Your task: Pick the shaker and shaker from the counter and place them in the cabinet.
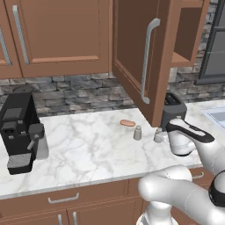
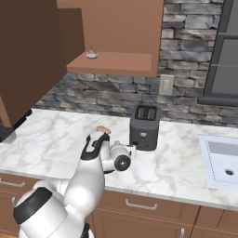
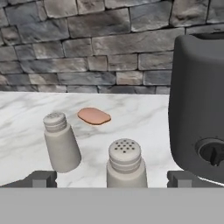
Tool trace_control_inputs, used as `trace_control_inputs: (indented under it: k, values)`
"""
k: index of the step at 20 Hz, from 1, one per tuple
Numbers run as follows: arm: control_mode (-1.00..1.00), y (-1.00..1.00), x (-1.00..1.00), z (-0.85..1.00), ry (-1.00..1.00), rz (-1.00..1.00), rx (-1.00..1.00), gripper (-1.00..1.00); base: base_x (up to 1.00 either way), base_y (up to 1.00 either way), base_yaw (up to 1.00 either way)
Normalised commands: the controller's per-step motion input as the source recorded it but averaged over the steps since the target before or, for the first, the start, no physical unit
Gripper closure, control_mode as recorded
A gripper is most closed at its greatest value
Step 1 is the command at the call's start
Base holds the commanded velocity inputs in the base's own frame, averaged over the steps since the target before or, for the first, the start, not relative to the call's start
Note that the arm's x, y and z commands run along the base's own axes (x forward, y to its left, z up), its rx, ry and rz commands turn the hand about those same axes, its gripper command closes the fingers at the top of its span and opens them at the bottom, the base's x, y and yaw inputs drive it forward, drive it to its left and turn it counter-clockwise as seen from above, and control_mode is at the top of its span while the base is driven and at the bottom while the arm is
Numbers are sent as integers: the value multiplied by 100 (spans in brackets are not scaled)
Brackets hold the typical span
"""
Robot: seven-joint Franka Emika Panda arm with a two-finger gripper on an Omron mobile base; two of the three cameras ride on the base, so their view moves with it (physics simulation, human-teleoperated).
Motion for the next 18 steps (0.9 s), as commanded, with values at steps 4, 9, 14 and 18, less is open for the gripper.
trace_control_inputs:
  k: [4, 9, 14, 18]
  values:
    - [-100, 0, 3, -5, 3, 0, -3, -100, 0, 0, 0]
    - [-100, 3, 17, -13, 6, 0, -5, -100, 0, 0, 0]
    - [-100, 7, 31, -17, 7, -2, -7, -100, 0, 0, 0]
    - [-100, 10, 29, -24, 5, -3, -9, -100, 0, 0, 0]
